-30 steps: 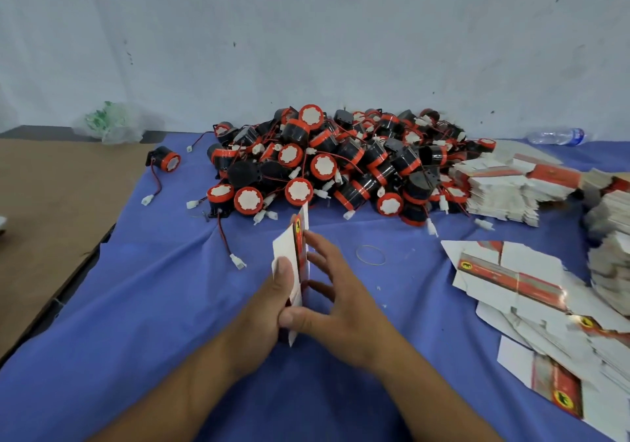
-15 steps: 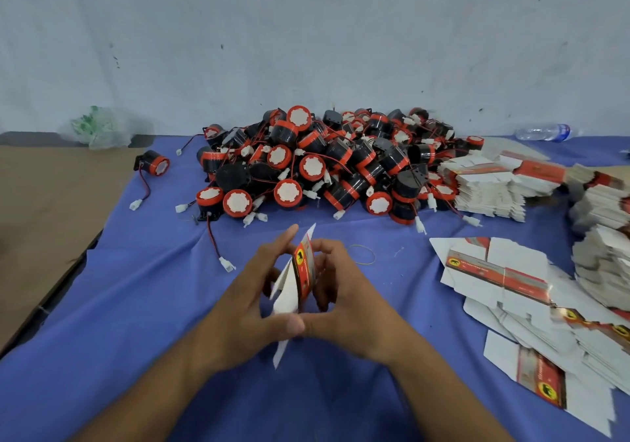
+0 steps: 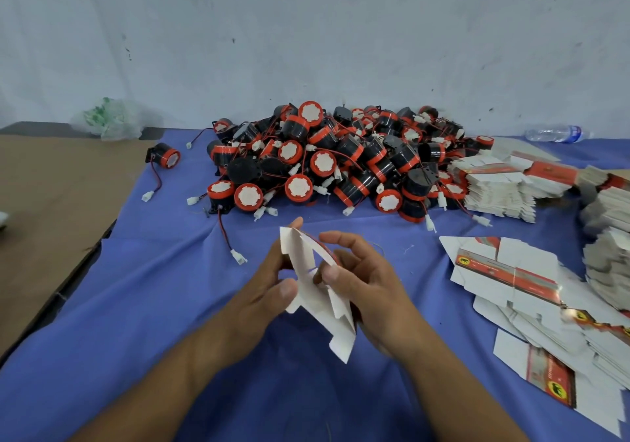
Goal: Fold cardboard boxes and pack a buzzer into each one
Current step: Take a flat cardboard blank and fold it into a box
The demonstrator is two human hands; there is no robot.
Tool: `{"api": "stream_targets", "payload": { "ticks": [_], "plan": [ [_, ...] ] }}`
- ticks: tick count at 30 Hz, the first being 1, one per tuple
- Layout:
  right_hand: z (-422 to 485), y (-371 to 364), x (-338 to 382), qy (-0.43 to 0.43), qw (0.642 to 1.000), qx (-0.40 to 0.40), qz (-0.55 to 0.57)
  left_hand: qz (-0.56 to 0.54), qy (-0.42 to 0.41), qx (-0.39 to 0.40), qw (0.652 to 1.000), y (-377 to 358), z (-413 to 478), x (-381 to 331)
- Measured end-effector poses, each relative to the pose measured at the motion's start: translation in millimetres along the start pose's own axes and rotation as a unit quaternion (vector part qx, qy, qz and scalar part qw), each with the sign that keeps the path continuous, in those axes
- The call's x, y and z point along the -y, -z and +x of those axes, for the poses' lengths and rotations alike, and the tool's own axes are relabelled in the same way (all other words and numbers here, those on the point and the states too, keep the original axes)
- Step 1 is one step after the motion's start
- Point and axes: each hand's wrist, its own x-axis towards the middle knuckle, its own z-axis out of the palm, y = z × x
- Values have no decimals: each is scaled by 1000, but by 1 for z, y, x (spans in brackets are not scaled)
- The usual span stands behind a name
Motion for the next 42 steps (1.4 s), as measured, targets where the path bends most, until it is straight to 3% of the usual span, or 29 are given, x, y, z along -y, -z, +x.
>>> {"api": "stream_targets", "payload": {
  "ticks": [6,9,14,19,25,35,42],
  "plan": [
    [-1,-9,-1,-1,996,18,92,-171,-26,34,984,-14,2,-1],
    [0,-10,0,10,996,-45,70,-200,15,-19,980,-14,8,-1],
    [3,-10,-3,19,993,-118,16,-246,50,-11,968,-12,13,9],
    [1,-3,2,-3,997,-80,-1,-295,69,-67,950,-11,13,4],
    [-2,1,2,-13,1000,-11,12,-226,80,-68,968,-10,17,-1],
    [1,5,-1,5,1000,-4,-6,-250,55,-73,964,-11,14,4],
    [-4,14,6,-25,992,111,47,-303,62,-89,947,-9,14,2]
  ]
}}
